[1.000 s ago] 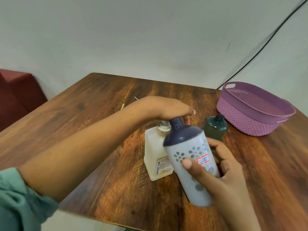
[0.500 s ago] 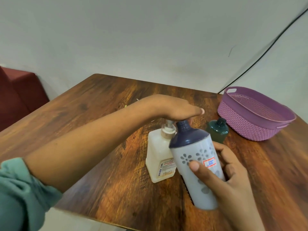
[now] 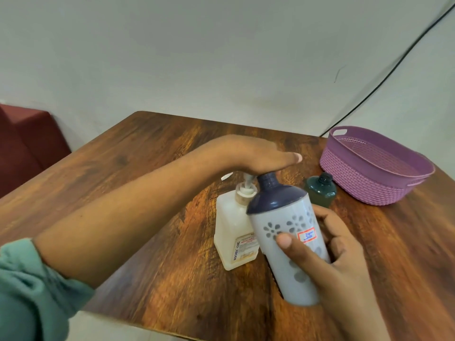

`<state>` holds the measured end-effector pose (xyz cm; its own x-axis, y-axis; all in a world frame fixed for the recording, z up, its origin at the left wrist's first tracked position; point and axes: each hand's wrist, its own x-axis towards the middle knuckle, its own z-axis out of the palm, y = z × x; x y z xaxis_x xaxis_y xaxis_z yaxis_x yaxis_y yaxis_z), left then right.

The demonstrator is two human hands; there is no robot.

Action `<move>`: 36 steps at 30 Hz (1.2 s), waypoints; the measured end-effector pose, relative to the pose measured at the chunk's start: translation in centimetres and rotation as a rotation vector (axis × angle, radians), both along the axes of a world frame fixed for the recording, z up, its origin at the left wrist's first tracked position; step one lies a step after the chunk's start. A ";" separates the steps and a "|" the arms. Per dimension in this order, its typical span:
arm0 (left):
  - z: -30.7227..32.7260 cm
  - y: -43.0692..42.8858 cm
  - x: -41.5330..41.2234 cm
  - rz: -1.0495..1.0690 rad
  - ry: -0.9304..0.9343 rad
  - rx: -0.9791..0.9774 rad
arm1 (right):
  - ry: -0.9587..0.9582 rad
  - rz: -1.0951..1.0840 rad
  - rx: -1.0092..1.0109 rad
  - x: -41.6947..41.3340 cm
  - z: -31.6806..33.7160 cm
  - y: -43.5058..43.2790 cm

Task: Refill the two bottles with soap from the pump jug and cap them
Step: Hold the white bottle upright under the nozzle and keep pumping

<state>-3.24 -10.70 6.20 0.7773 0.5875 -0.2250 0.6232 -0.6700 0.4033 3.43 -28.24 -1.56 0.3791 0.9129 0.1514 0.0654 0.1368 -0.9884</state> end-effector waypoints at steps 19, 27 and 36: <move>-0.9 -0.1 -0.3 0.005 -0.005 -0.111 | 0.000 -0.014 -0.026 -0.1 -0.4 -0.1; -1.1 0.1 -0.3 -0.008 -0.030 -0.117 | 0.003 0.006 -0.029 0.0 -0.4 0.0; 0.0 0.1 0.3 -0.031 0.045 0.005 | 0.033 0.020 -0.010 0.2 0.0 0.0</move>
<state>-2.98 -10.56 6.19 0.7840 0.5648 -0.2577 0.6200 -0.6908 0.3721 3.59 -28.26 -1.53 0.3657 0.9216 0.1297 0.0299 0.1276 -0.9914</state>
